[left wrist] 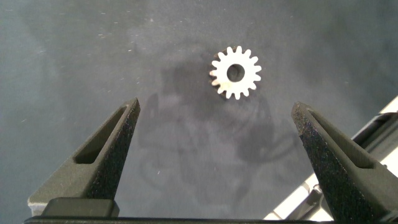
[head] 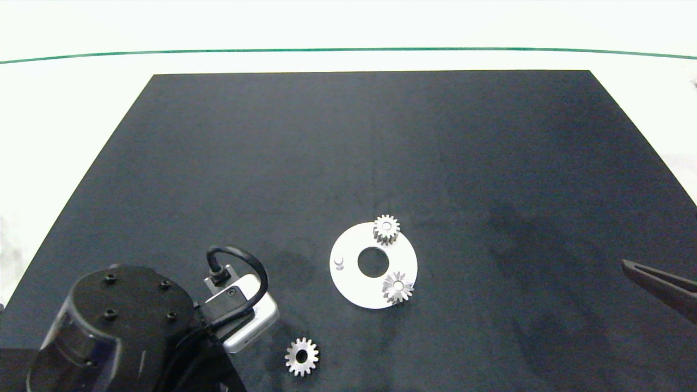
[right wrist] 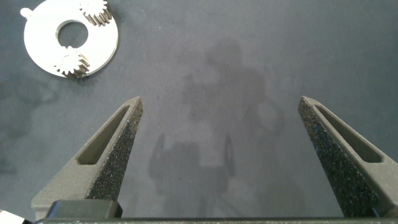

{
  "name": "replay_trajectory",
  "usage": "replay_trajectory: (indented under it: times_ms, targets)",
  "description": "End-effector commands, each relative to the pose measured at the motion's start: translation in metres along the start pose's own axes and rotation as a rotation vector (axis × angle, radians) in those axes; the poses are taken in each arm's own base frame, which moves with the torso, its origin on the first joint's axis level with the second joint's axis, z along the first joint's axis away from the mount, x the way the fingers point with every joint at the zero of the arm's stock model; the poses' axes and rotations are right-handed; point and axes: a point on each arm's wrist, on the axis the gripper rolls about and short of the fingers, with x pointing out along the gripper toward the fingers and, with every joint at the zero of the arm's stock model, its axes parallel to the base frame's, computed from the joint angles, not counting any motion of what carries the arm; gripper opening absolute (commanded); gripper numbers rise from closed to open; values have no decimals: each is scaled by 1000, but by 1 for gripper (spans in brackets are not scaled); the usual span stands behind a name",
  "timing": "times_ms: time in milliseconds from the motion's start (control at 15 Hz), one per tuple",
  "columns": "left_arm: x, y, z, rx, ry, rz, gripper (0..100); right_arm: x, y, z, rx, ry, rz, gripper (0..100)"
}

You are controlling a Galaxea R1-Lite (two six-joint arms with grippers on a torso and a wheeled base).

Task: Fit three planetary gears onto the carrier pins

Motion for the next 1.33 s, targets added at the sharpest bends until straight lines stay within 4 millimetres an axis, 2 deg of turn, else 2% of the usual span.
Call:
replay_trajectory:
  times_ms: [67,467,933,1333]
  targets:
    - [21,-6,0,18,62,-4,100,1,1,0,-2,6,0,100]
    - [53,-14,6,21,60,-5,100,1,2,0,-6,1,18,100]
    - [56,-15,3,23,78,-6,99,2,3,-1,-7,6,19,100]
    - [56,-16,5,22,69,-7,87,4,4,-2,-11,14,22,100]
